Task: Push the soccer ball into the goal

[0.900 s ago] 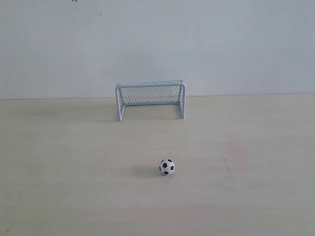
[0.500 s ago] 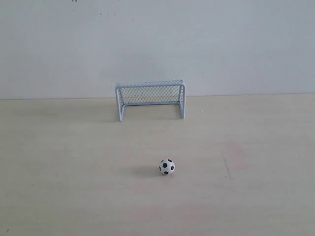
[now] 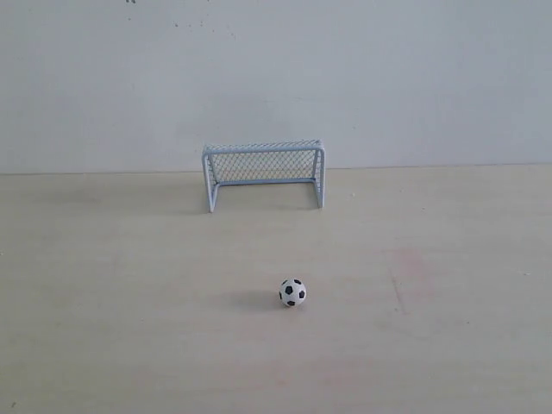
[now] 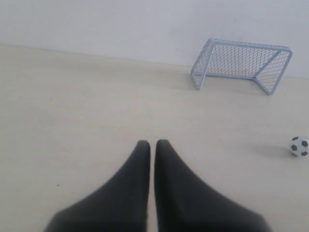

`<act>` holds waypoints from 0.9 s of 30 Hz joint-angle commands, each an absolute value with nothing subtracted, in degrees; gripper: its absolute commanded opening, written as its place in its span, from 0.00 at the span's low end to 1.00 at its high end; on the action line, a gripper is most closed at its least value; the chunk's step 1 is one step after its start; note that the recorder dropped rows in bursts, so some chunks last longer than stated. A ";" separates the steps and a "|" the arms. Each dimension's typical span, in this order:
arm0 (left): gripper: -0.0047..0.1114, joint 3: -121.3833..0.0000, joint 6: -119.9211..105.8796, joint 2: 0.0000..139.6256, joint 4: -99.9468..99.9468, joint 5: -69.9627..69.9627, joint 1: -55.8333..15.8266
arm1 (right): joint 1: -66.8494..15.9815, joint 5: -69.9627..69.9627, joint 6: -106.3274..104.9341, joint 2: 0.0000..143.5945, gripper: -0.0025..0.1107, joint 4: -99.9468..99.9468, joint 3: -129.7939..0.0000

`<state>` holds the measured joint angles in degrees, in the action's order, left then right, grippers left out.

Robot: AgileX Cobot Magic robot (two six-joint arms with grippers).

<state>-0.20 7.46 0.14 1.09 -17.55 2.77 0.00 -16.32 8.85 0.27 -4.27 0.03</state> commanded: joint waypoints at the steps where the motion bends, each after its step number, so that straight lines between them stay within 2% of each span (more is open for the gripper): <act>1: 0.08 0.00 7.36 0.00 0.89 -17.68 2.77 | 0.01 -8.39 8.29 0.00 0.02 -5.01 0.00; 9: 0.08 0.00 7.36 0.00 0.89 -17.68 2.77 | 0.01 5.61 8.19 0.00 0.02 -5.01 0.00; 14: 0.08 0.00 7.36 0.00 0.89 -17.68 2.77 | 0.00 26.24 12.39 0.00 0.02 -4.68 0.00; 17: 0.08 0.00 7.36 0.00 0.89 -17.68 2.77 | 0.00 32.63 13.18 0.00 0.02 -3.14 -0.38; 21: 0.08 0.00 7.36 0.00 0.89 -17.68 2.77 | 0.00 25.47 15.45 0.00 0.02 -2.83 -6.90; 27: 0.08 0.00 7.36 0.00 0.89 -17.68 2.77 | 0.01 -8.77 15.73 1.91 0.02 -2.83 -23.68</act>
